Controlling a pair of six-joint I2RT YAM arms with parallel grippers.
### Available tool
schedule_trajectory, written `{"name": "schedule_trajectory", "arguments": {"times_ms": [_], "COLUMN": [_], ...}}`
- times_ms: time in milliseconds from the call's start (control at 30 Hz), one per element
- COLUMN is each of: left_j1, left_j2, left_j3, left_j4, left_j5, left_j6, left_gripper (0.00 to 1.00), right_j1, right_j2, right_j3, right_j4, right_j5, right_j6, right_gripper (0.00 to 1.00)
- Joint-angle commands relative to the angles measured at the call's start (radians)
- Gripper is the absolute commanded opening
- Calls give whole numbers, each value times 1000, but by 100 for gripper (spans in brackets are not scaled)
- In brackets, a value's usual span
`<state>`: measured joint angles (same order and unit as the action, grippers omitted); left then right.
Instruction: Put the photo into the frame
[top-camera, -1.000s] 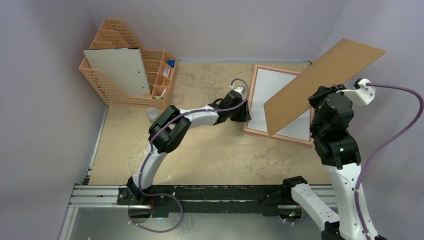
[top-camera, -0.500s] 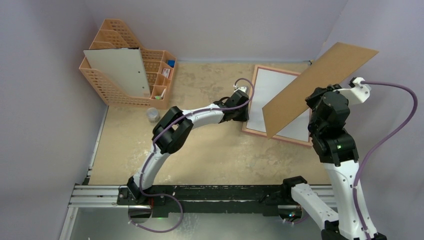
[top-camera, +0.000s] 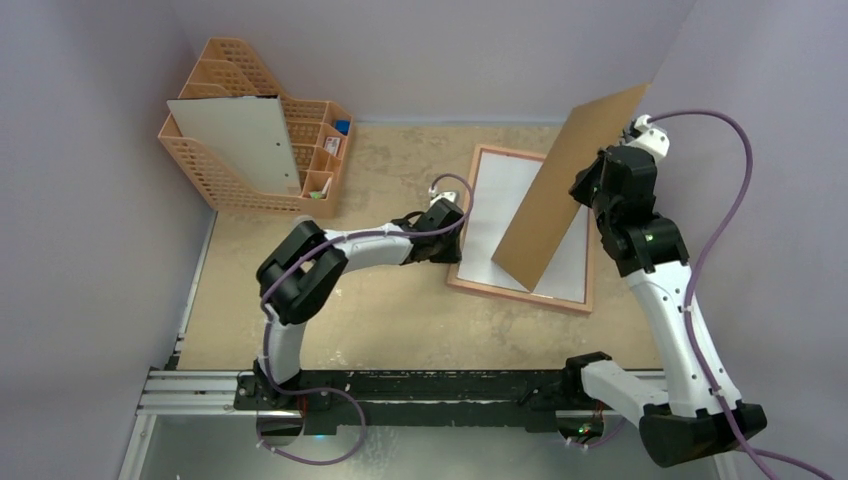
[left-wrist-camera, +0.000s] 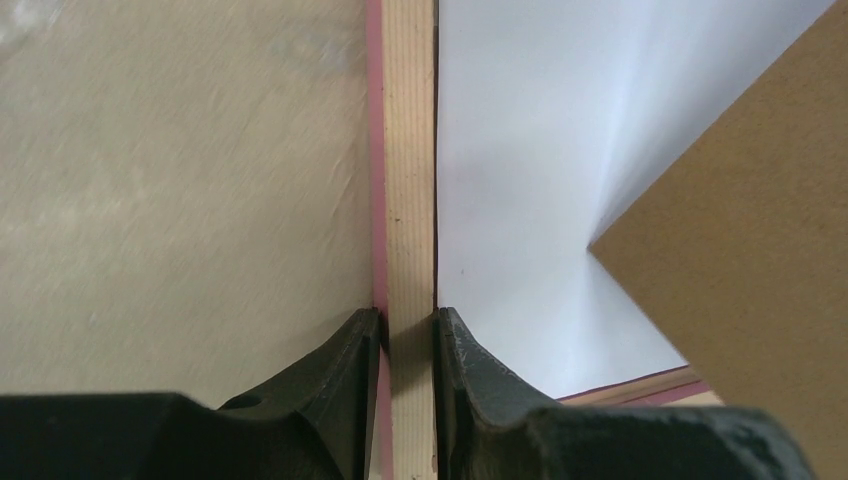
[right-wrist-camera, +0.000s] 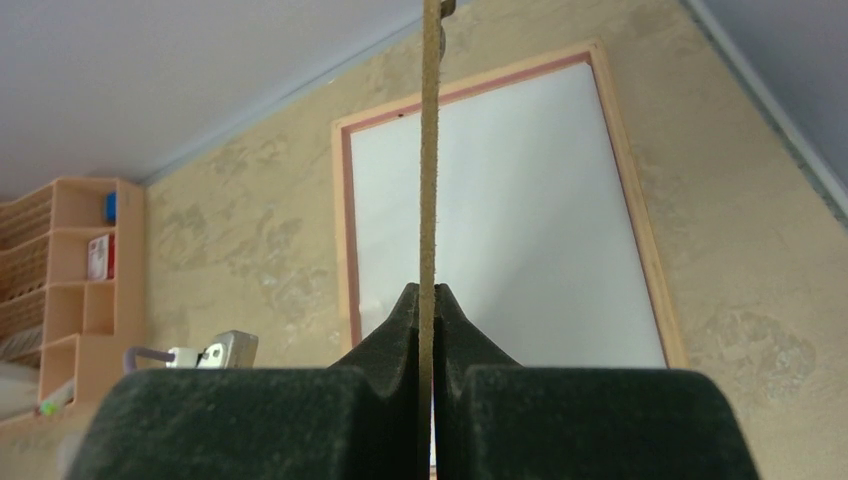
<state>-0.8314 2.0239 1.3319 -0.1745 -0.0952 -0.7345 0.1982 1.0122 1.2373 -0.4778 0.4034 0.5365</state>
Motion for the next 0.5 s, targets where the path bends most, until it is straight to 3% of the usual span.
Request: {"name": "schedule_trajectory", "arguments": {"times_ms": [0,467], "left_j1": [11,21], "left_j2": [-108,-477], "left_j3": [-178,-601], "left_j4": [-90,-49], "left_j5": [-38,-102], "left_j6": [-72,-264], "left_gripper": [15,13], "right_j1": [-1,0], "right_j2": [19,229], "right_j3": [161,394], "right_j4": [62,-51], "right_j5": [-127,-374], "right_j6": [-51,-135], "right_gripper": [0,0]}}
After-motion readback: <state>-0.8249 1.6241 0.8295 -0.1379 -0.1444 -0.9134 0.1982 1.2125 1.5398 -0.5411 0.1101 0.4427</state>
